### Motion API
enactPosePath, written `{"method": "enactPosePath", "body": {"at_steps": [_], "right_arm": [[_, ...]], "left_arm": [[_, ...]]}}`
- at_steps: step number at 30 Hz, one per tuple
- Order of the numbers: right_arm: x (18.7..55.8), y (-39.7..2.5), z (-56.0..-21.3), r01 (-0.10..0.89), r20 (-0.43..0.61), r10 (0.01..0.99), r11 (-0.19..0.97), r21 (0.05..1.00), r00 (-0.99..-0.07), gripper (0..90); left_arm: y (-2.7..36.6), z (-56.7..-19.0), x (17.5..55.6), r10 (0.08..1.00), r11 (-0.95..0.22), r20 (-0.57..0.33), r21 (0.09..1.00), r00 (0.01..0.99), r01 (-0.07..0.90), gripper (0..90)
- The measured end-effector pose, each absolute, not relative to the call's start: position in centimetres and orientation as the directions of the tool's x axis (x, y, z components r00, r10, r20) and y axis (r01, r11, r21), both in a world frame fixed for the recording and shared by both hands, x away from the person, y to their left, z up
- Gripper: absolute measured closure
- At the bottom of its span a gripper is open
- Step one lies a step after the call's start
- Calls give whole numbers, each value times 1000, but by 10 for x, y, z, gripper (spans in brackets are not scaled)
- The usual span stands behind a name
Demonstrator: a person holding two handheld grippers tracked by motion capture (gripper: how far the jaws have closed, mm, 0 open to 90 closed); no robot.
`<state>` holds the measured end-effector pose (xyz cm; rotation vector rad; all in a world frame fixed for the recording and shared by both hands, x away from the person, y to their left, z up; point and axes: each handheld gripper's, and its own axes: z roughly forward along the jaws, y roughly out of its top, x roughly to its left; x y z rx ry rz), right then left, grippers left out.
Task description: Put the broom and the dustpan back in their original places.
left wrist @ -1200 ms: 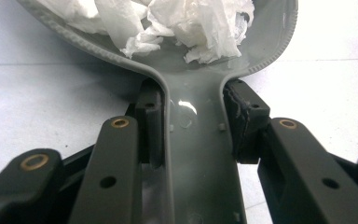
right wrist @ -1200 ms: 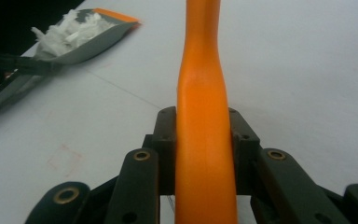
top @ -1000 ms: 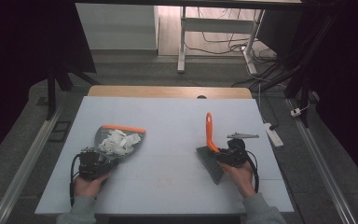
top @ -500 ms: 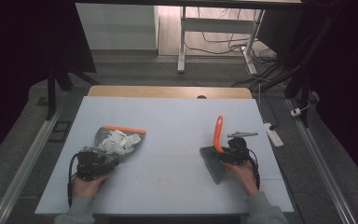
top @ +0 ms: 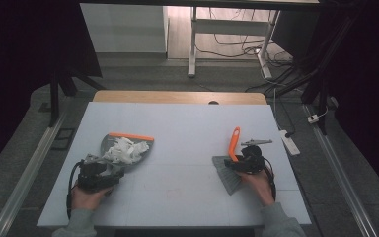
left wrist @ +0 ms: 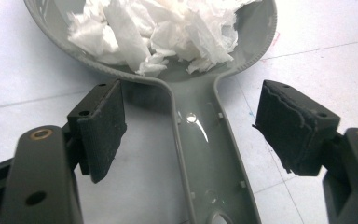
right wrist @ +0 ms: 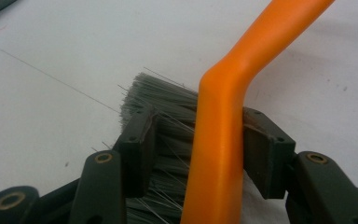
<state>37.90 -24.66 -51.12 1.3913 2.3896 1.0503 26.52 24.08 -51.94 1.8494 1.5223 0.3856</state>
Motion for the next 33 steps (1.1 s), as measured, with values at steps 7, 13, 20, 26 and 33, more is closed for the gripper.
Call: {"method": "enactPosePath", "body": {"at_steps": [7, 13, 20, 26, 33], "right_arm": [[378, -247, -512, 690, 154, 840, 308, 655, -521, 461], [376, -249, -508, 677, 150, 841, 298, 673, -520, 480], [370, -254, -498, 631, 125, 827, 310, 711, -548, 480], [363, -256, -492, 578, 115, 786, 338, 743, -607, 480], [352, -252, -488, 517, 74, 740, 391, 761, -669, 480]], "left_arm": [[242, -515, 262, 929, -110, -181, 698, 323, 708, 252], [239, -512, 261, 920, -146, -164, 703, 357, 696, 252], [237, -504, 257, 889, -200, -150, 723, 432, 661, 258], [232, -503, 261, 853, -231, -176, 715, 490, 660, 258], [233, -504, 273, 809, -229, -241, 710, 536, 666, 258]]}}
